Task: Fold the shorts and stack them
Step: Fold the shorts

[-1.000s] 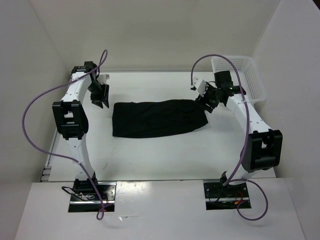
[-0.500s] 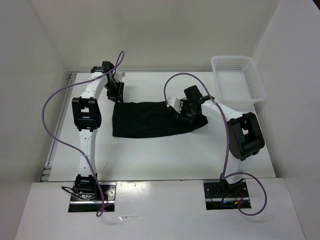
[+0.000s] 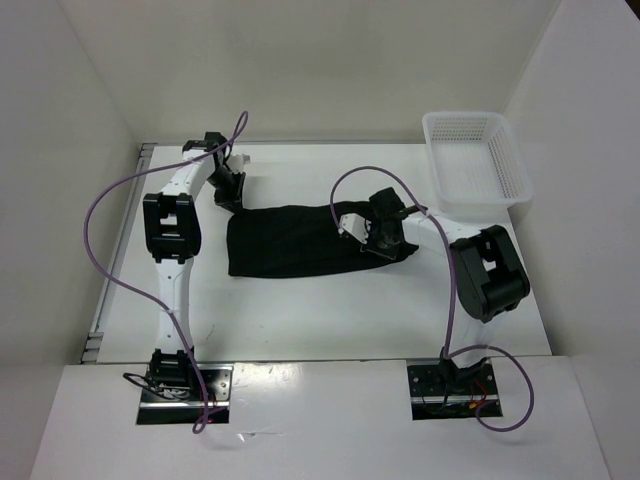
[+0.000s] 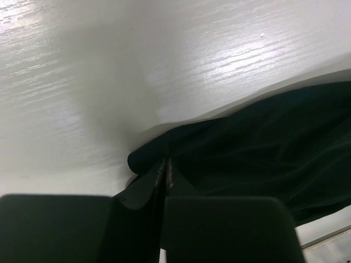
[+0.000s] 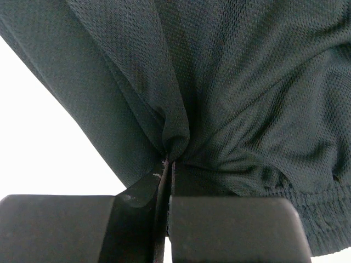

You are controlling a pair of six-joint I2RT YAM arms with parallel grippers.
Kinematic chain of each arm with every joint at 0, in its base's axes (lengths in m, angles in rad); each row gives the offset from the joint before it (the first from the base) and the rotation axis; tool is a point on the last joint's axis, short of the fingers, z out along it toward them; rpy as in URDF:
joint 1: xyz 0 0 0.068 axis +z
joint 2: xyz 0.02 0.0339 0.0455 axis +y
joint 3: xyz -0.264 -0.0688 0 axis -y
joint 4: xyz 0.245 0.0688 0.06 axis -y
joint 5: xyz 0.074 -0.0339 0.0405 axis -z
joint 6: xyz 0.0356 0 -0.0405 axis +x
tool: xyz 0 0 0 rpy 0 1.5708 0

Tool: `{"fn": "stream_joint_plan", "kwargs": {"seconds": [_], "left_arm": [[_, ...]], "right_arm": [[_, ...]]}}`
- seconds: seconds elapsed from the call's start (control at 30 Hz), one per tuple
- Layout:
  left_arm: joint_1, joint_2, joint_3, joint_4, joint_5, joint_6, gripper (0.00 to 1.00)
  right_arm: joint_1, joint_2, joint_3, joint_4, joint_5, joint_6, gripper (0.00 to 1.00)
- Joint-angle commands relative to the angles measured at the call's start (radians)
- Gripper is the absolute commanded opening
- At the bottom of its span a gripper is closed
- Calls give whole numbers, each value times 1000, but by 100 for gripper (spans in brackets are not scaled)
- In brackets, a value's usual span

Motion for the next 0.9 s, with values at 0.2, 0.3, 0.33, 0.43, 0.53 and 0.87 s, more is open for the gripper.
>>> {"fn": "stream_joint_plan", "kwargs": {"seconds": [0.2, 0.3, 0.33, 0.43, 0.53, 0.87], "left_arm": [[36, 11, 25, 52, -204, 9, 0], [36, 0, 34, 52, -204, 9, 0], [36, 0, 22, 52, -204, 9, 1], [18, -61, -16, 52, -172, 9, 18], [9, -128, -36, 62, -138, 9, 39], [-94, -380, -128, -15, -77, 9, 48]], "right_arm": [[6, -100, -11, -98, -36, -46, 5], [6, -145, -21, -107, -61, -69, 5], [6, -156, -21, -107, -70, -69, 8], [6, -192, 18, -80, -79, -49, 34], [6, -203, 132, -60, -136, 35, 45], [-49, -3, 314, 197, -185, 466, 48]]}}
